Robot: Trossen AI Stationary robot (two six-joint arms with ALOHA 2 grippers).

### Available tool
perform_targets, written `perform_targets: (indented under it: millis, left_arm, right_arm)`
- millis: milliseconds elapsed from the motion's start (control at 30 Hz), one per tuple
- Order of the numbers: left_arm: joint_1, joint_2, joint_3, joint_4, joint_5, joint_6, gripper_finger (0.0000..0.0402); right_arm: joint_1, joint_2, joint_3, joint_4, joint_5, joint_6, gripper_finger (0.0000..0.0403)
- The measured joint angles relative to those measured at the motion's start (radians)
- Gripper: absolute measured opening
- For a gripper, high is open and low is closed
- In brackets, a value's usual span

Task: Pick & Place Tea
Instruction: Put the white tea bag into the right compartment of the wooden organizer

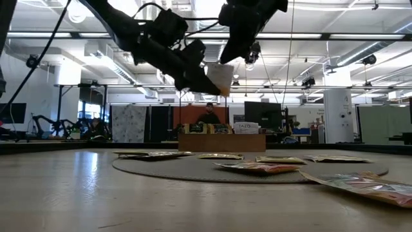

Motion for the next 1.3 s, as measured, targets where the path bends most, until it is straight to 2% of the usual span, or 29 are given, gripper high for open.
perform_targets:
  millis: [433, 567, 800, 967, 1100, 1200, 1300]
  left_arm:
    - [-0.001, 0.019, 0.062, 0.000, 0.048, 0.046, 0.0014]
    - [-0.001, 0.020, 0.062, 0.000, 0.048, 0.045, 0.0014]
    - [-0.001, 0.020, 0.062, 0.001, 0.048, 0.044, 0.0014]
    - [-0.001, 0.020, 0.052, 0.006, 0.047, 0.013, 0.0016]
    - [-0.001, 0.020, 0.043, 0.006, 0.014, -0.033, 0.0037]
    - [-0.001, 0.021, 0.035, 0.001, -0.016, -0.054, 0.0068]
    - [-0.001, 0.020, 0.028, 0.000, -0.065, -0.091, 0.0097]
  right_arm:
    - [0.000, -0.002, -0.023, -0.026, 0.051, -0.057, 0.0123]
    - [0.000, -0.002, -0.025, -0.027, 0.051, -0.077, 0.0098]
    - [0.000, -0.002, -0.042, -0.024, 0.051, -0.105, 0.0021]
    - [0.000, 0.002, -0.049, -0.019, 0.055, -0.104, 0.0009]
    - [0.000, 0.002, -0.051, -0.020, 0.091, -0.098, 0.0009]
    - [-0.007, 0.002, -0.051, -0.020, 0.156, -0.100, 0.0009]
    - [-0.036, 0.002, -0.051, -0.022, 0.173, -0.099, 0.0008]
